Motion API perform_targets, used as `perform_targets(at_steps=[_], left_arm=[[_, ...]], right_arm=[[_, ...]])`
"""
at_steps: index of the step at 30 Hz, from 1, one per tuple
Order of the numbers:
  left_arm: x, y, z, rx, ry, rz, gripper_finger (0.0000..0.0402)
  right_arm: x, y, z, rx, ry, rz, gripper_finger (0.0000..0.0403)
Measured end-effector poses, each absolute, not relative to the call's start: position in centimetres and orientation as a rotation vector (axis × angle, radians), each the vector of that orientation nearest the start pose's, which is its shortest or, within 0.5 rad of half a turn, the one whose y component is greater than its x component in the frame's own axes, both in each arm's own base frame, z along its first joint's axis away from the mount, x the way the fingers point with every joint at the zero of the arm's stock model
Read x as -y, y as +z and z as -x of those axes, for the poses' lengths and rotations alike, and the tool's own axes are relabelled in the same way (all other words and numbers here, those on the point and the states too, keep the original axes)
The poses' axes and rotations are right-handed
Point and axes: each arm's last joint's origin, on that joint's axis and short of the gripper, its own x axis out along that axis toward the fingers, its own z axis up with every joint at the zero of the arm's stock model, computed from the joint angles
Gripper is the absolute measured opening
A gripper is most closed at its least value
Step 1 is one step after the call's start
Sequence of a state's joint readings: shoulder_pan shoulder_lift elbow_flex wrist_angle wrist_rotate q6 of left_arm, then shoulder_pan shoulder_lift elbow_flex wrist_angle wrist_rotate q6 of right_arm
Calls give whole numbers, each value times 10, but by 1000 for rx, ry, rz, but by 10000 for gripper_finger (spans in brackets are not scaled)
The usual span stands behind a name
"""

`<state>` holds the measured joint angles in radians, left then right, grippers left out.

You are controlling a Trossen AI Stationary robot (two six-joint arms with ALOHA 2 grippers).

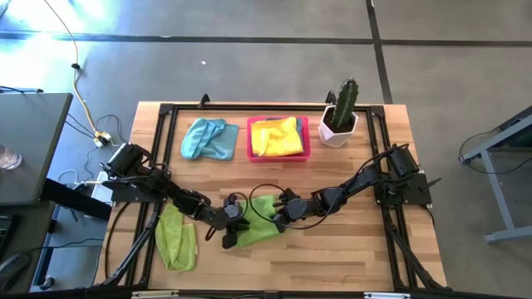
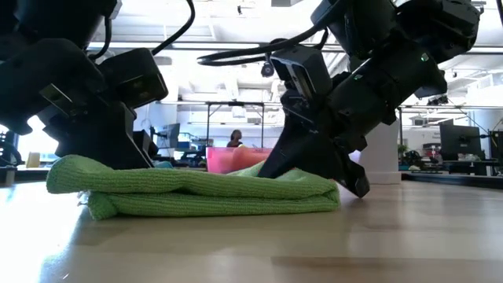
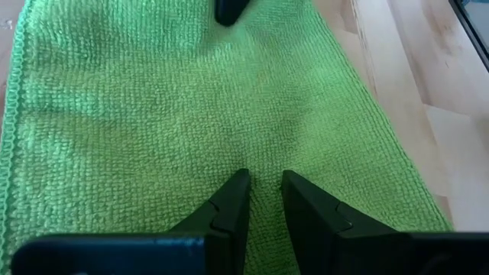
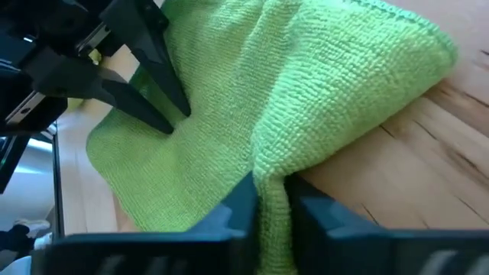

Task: Fold microfiber towels
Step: Stack the folded green microfiber cloth on top of the yellow microfiber cloth in the pink bin

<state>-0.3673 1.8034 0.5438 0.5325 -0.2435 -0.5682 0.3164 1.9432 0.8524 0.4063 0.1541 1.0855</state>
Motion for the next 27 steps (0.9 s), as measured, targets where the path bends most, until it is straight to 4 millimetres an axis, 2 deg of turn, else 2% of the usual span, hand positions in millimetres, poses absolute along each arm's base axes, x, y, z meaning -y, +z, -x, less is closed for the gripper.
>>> perform_targets(at_steps=[2, 5, 8, 14, 16, 21, 27], left_arm=[[96, 87, -268, -699, 54, 342, 74], [98, 96, -265, -713, -11, 371, 74], [101, 115, -263, -691, -104, 442, 74], [104, 154, -250, -652, -248, 446, 74], [106, 169, -243, -613, -283, 422, 74], [108, 203, -226, -485, -357, 341, 74], [108, 234, -203, -373, -427, 256, 74]], right_arm=[[-107, 99, -341, -674, -220, -884, 11], [-107, 102, -346, -684, -233, -892, 13], [-103, 106, -354, -726, -258, -849, 4], [-86, 131, -377, -833, -348, -701, 2], [-77, 145, -388, -815, -359, -657, 2], [-40, 180, -413, -735, -396, -616, 1], [24, 218, -432, -579, -501, -595, 1]])
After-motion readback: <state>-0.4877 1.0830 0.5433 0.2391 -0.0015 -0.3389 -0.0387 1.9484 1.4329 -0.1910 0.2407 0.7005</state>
